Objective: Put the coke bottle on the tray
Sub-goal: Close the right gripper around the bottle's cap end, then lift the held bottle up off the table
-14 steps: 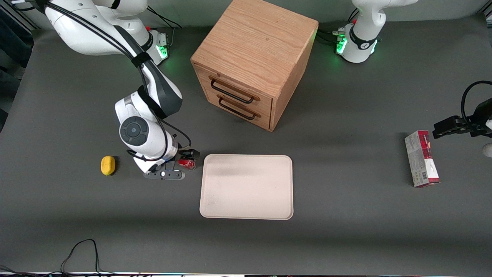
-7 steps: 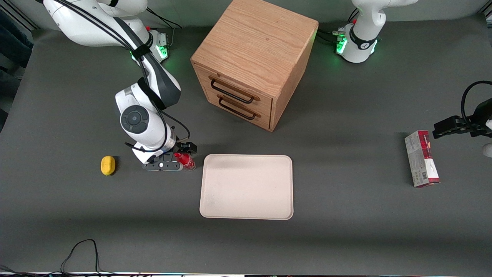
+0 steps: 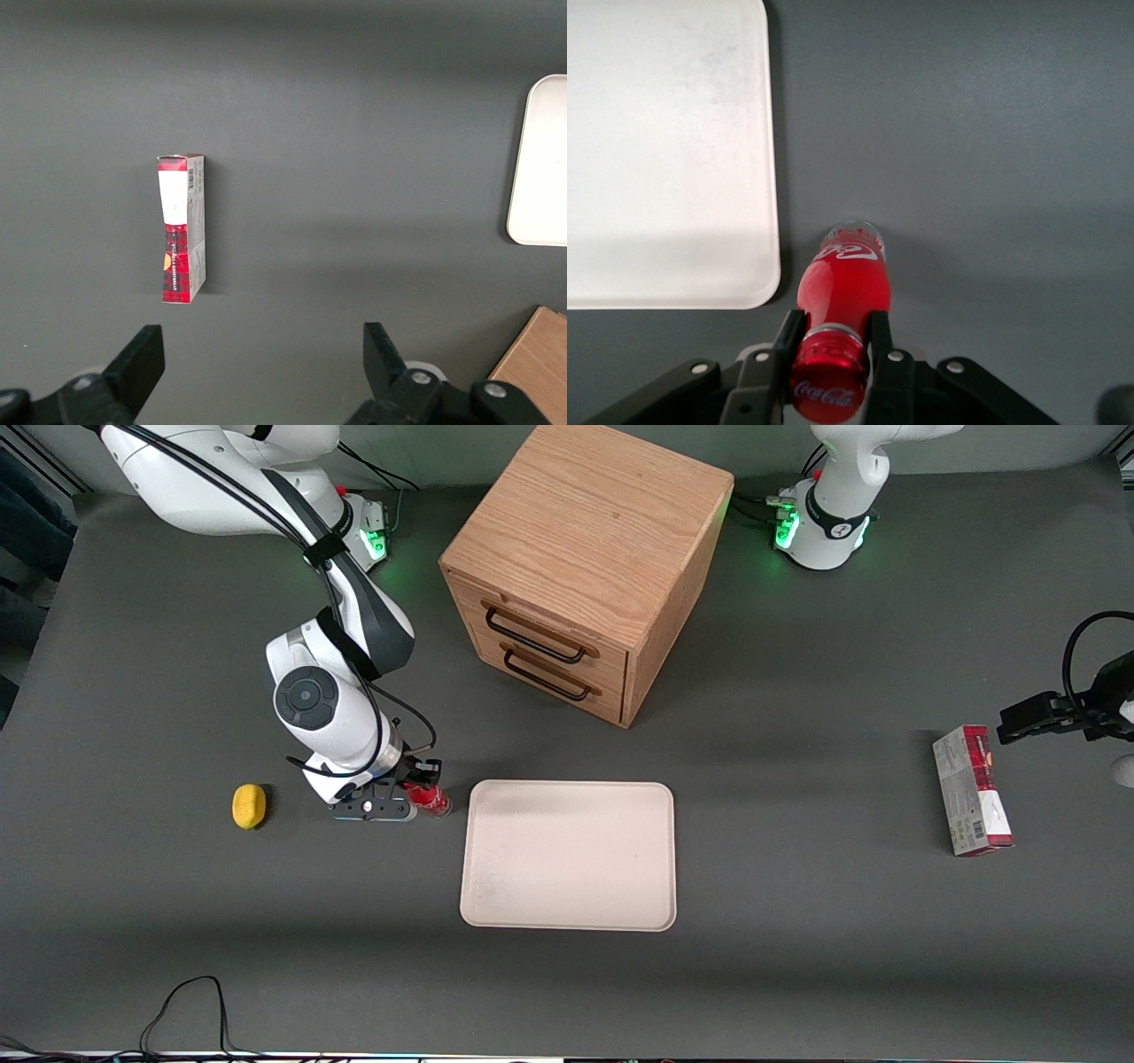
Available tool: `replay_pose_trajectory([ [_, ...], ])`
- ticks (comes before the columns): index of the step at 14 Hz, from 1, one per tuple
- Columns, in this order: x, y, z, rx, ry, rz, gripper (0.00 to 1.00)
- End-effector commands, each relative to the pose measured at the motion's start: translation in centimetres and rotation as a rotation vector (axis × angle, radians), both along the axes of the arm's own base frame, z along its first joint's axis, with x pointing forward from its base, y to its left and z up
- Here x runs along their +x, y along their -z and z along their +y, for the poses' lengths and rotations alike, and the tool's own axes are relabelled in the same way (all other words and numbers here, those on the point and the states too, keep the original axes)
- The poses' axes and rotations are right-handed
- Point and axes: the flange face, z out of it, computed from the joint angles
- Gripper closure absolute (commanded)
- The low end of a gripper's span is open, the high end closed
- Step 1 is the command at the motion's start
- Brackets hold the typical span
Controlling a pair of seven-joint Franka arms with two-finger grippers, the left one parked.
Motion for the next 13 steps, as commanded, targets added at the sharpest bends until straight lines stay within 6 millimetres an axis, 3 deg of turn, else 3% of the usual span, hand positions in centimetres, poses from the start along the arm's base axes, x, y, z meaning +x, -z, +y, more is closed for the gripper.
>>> replay_pose_trajectory([
  [1, 0.3, -1.2, 0.1, -0.008, 0.004, -0.036, 1.0],
  [2, 1.2, -3.0, 0.2, -0.007, 0.012, -0.047, 1.0],
  [5, 3.9, -11.6, -0.1, -0.041, 0.039, -0.011, 1.0],
  [9, 4.7, -22.6, -0.3, -0.02, 0.06, 0.049, 1.0],
  [11, 4.9, -26.4, -0.3, 0.016, 0.054, 0.056, 1.0],
  [13, 5.2, -27.6, 0.0, 0.047, 0.046, 0.054, 1.0],
])
